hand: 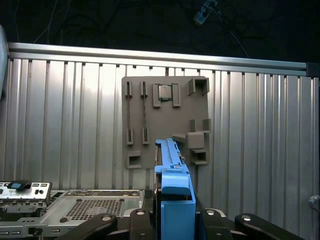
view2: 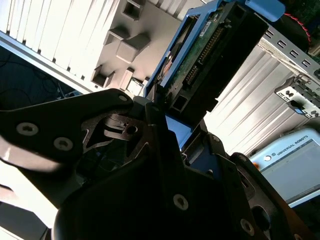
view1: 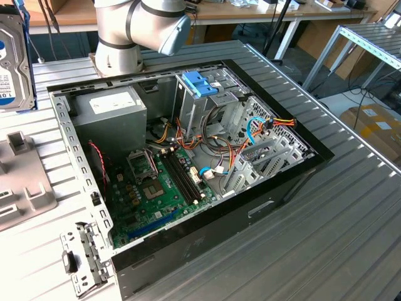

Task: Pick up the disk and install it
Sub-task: 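Pick up the disk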

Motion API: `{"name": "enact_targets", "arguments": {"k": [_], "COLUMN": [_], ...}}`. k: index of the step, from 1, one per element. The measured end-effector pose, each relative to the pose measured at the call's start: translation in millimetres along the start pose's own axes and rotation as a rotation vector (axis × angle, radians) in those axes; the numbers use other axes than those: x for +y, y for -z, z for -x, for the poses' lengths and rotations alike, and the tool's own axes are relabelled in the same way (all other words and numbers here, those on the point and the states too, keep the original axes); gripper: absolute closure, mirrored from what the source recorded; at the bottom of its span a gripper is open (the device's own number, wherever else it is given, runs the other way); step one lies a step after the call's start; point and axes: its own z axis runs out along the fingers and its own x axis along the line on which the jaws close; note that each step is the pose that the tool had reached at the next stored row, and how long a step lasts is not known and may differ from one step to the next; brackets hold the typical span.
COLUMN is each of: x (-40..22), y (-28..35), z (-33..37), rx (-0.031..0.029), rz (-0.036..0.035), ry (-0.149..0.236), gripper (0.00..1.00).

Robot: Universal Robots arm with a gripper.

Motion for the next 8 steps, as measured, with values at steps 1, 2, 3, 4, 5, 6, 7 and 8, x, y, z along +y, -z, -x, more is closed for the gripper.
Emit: {"name": "enact_targets", "arguments": {"k": [1, 2, 3, 4, 5, 6, 7, 8], "x": [-0.5, -1.1, -1.7, -2.0, -2.7, -3.2, -3.6, -4.0], "y": [0.1, 0.1, 0.1, 0.2, 0.3, 0.3, 0.4, 0.4], "z": [-0.2, -0.6, -0.9, -1.2, -1.6, -2.0, -2.2, -2.5], "rx": [0.0, 0.0, 0.0, 0.0, 0.0, 0.0, 0.0001, 0.0], "rz": [0.0, 0.0, 0.0, 0.0, 0.0, 0.0, 0.0, 0.0], "ry": [0.0, 0.0, 0.0, 0.0, 0.0, 0.0, 0.0, 0.0], "gripper": [0.63, 0.63, 0.63, 0.63, 0.63, 0.63, 0.63, 0.63]}}
